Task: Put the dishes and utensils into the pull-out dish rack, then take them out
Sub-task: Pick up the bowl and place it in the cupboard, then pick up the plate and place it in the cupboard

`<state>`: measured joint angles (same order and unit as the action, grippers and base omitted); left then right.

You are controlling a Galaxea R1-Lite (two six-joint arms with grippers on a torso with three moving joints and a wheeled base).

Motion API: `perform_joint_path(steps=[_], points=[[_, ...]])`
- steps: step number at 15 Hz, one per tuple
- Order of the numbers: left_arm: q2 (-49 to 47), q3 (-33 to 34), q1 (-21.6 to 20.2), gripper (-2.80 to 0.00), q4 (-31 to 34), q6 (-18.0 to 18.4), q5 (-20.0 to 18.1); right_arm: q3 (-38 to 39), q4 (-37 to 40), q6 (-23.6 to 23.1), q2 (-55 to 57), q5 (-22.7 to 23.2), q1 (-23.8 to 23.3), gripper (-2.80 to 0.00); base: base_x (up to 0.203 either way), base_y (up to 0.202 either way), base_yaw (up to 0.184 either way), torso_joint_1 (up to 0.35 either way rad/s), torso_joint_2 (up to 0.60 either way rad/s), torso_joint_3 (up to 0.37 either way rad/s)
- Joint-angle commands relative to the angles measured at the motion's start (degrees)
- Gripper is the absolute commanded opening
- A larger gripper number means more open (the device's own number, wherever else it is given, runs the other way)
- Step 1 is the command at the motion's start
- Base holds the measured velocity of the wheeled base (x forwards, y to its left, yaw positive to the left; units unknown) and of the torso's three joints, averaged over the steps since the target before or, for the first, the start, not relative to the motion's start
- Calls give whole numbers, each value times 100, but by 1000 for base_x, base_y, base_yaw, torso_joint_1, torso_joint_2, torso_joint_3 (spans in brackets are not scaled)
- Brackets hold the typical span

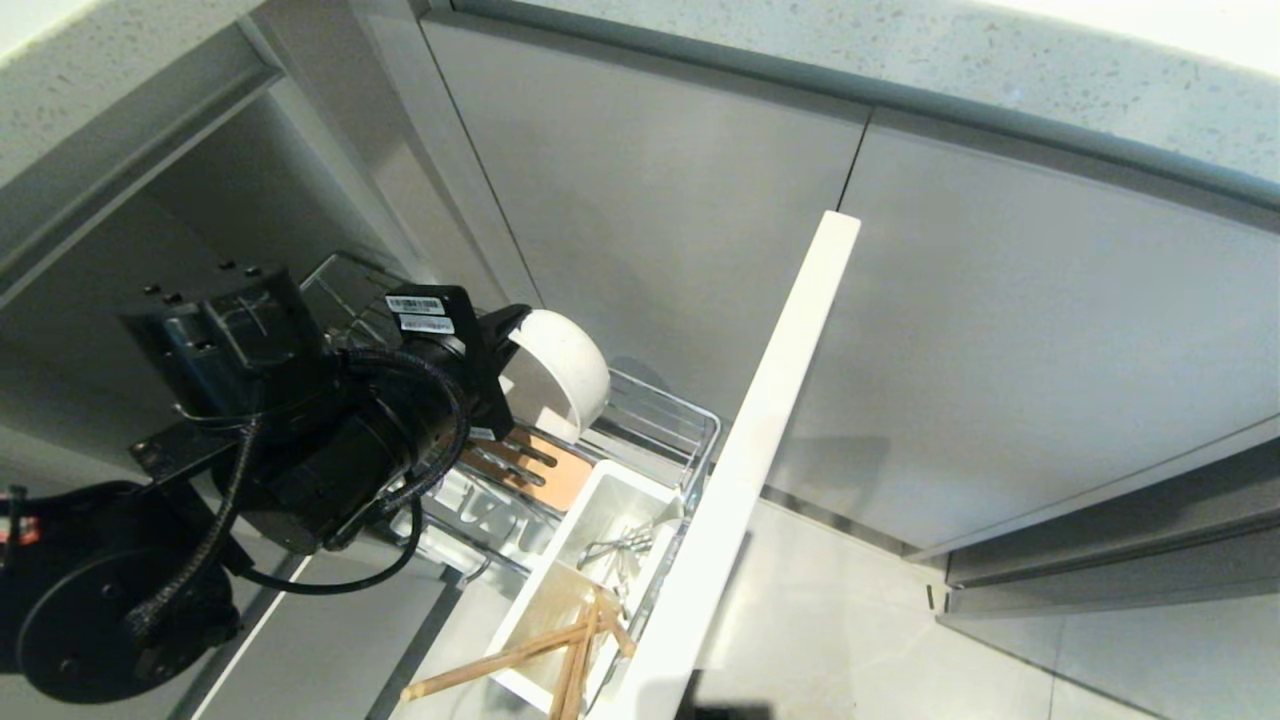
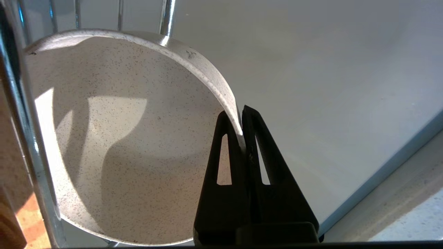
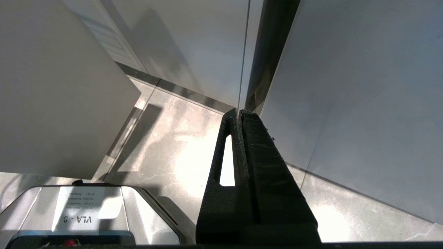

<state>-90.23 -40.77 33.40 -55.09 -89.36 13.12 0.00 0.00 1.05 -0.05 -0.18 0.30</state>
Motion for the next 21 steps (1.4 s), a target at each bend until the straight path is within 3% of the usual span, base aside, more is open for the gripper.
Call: perform_joint_path(steps=[1, 3, 4, 8, 12, 18, 21], points=[[-20, -1, 0, -280, -23, -47, 7, 9, 0, 1, 5, 1, 4, -280, 0, 0, 0, 0, 0, 0], [-14, -2, 0, -280, 65, -47, -10, 9, 0, 1, 5, 1, 5, -280, 0, 0, 0, 0, 0, 0], [-12, -10, 0, 0, 189, -47, -71, 9, 0, 1, 5, 1, 5, -280, 0, 0, 0, 0, 0, 0], [28, -16, 8, 0, 521, -51, -103, 9, 0, 1, 5, 1, 5, -280, 0, 0, 0, 0, 0, 0], [466, -40, 81, 0, 1504, -86, -21, 9, 0, 1, 5, 1, 5, -280, 0, 0, 0, 0, 0, 0], [1182, -63, 123, 0, 2009, -86, -2, 9, 0, 1, 5, 1, 5, -280, 0, 0, 0, 0, 0, 0], [1547, -118, 210, 0, 2687, 231, -28, 9, 0, 1, 5, 1, 5, -280, 0, 0, 0, 0, 0, 0]])
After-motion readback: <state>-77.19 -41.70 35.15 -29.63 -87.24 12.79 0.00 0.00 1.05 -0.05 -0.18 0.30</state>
